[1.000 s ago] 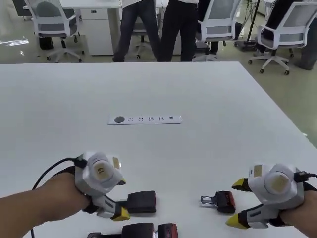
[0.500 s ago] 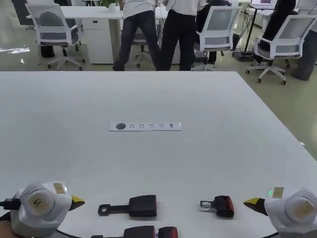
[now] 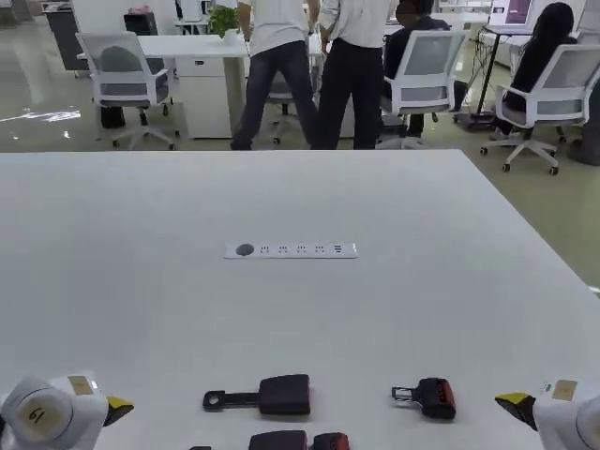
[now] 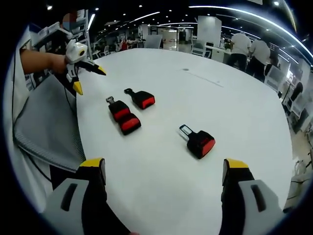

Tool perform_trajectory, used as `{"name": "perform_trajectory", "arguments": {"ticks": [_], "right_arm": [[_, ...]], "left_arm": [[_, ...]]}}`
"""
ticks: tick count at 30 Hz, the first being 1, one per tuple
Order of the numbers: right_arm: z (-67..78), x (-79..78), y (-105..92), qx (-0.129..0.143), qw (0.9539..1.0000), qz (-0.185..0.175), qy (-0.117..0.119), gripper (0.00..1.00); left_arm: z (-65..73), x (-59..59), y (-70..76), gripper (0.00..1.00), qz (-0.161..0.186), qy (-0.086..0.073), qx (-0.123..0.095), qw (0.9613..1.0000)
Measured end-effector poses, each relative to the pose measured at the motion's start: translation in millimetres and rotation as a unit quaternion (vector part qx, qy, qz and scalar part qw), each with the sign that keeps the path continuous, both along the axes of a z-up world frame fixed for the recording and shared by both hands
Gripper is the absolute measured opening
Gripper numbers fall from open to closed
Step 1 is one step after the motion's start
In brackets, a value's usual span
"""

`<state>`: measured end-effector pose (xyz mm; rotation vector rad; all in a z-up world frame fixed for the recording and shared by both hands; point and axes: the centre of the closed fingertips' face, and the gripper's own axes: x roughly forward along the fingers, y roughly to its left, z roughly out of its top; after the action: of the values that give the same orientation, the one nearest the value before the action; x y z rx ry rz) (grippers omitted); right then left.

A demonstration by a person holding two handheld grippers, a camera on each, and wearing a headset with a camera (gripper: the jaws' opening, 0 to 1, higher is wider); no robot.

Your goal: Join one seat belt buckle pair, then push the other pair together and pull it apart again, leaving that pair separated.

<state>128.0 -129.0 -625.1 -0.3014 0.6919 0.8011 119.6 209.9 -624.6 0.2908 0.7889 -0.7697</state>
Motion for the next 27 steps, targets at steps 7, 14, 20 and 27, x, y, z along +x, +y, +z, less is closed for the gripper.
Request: {"name": "perform_trajectory", "arguments": {"ticks": [7, 14, 20, 27], "right_arm": [[2.1, -6.4, -0.7, 0.004, 1.0000, -0.007, 0.000, 0.99], [3.3, -12.6, -1.4, 0.008, 0.9998, -0.018, 0.000, 0.99], [4.4, -14.5, -0.9, 0.012, 0.9997, -0.023, 0.001, 0.99], [1.3, -14.5, 0.9, 0.011, 0.9996, -0.027, 0.003, 0.99]], "left_arm": [[-1.7, -7.5, -0.1, 0.98, 0.006, 0.002, -0.001, 1.0000], [2.5, -8.1, 1.0, 0.99, 0.015, -0.006, -0.006, 0.9998], [3.2, -9.9, 4.9, 1.00, 0.019, -0.007, -0.008, 0.9998], [3.0, -11.2, 6.0, 0.99, 0.027, -0.009, -0.012, 0.9995]]}}
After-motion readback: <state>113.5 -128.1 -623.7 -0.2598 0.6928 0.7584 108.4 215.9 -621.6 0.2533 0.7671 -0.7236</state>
